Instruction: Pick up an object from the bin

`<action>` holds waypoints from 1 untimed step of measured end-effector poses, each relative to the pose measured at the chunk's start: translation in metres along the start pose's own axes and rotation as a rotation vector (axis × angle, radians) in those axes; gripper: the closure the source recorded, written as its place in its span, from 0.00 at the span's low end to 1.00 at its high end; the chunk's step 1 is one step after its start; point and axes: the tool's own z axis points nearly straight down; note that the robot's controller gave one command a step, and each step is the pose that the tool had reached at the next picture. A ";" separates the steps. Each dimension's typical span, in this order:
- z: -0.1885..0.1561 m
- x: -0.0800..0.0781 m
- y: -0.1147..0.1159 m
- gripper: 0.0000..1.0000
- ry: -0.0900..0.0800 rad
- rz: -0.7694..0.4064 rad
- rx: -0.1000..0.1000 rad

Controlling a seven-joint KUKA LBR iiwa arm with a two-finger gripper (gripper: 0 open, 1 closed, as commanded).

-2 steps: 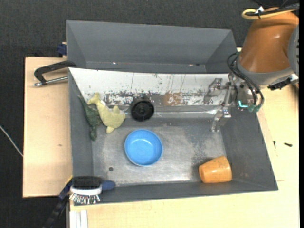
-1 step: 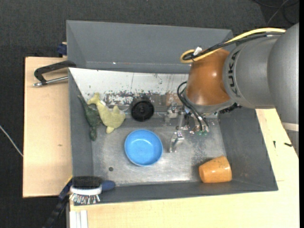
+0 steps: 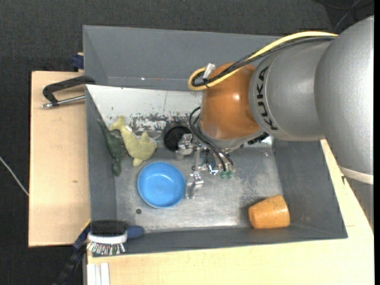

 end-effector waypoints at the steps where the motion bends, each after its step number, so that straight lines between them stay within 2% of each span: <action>1: -0.012 0.001 0.043 0.00 -0.005 -0.125 0.002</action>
Offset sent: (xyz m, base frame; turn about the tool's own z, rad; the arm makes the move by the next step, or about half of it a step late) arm -0.0073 0.0393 0.0109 -0.1216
